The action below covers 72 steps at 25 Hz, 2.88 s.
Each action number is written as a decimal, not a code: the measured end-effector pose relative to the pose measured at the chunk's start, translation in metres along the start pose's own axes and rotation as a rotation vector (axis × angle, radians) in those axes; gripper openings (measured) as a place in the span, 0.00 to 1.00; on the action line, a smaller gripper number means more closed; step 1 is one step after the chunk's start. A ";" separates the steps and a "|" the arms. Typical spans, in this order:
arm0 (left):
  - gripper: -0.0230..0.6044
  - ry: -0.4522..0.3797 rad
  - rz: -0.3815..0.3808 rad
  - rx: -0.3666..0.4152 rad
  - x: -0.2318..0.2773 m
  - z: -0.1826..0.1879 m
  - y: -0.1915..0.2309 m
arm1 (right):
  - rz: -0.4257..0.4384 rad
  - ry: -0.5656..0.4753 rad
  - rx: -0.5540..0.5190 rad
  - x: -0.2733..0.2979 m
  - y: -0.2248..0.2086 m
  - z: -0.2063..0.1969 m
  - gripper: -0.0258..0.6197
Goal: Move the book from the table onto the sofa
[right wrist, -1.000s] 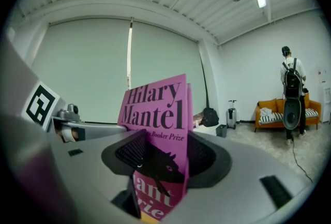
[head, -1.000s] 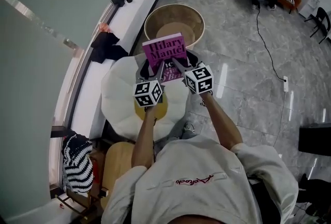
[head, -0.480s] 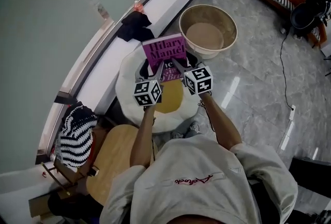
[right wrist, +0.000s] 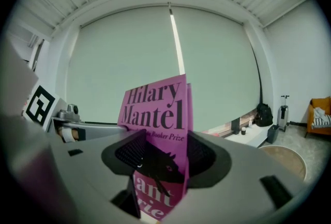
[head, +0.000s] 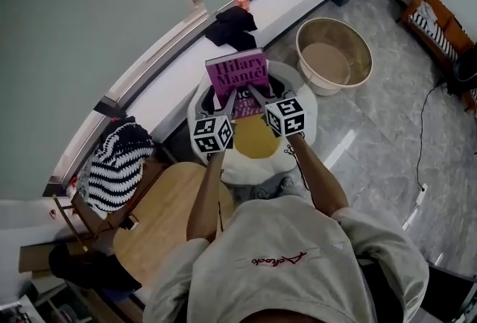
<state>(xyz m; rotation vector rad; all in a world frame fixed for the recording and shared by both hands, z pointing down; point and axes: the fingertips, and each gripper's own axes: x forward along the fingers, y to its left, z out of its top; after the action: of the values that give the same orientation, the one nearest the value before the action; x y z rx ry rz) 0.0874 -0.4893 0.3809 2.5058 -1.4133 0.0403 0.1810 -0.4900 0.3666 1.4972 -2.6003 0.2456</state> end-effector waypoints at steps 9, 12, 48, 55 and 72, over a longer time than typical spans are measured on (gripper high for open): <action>0.46 -0.013 0.087 -0.019 -0.028 -0.005 0.034 | 0.089 0.013 -0.014 0.024 0.037 -0.006 0.43; 0.46 -0.011 0.120 -0.030 -0.031 -0.009 0.036 | 0.120 0.026 -0.014 0.027 0.039 -0.010 0.43; 0.46 0.199 0.220 -0.150 0.039 -0.161 -0.016 | 0.200 0.245 0.114 0.012 -0.058 -0.160 0.43; 0.46 0.279 0.222 -0.216 0.034 -0.221 -0.017 | 0.187 0.346 0.155 0.004 -0.056 -0.219 0.43; 0.46 0.409 0.227 -0.291 0.022 -0.345 -0.036 | 0.165 0.496 0.249 -0.029 -0.061 -0.344 0.42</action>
<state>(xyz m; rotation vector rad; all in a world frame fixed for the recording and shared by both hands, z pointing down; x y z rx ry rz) 0.1657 -0.4067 0.7091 1.9567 -1.4020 0.3431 0.2595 -0.4252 0.7023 1.0973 -2.3418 0.8657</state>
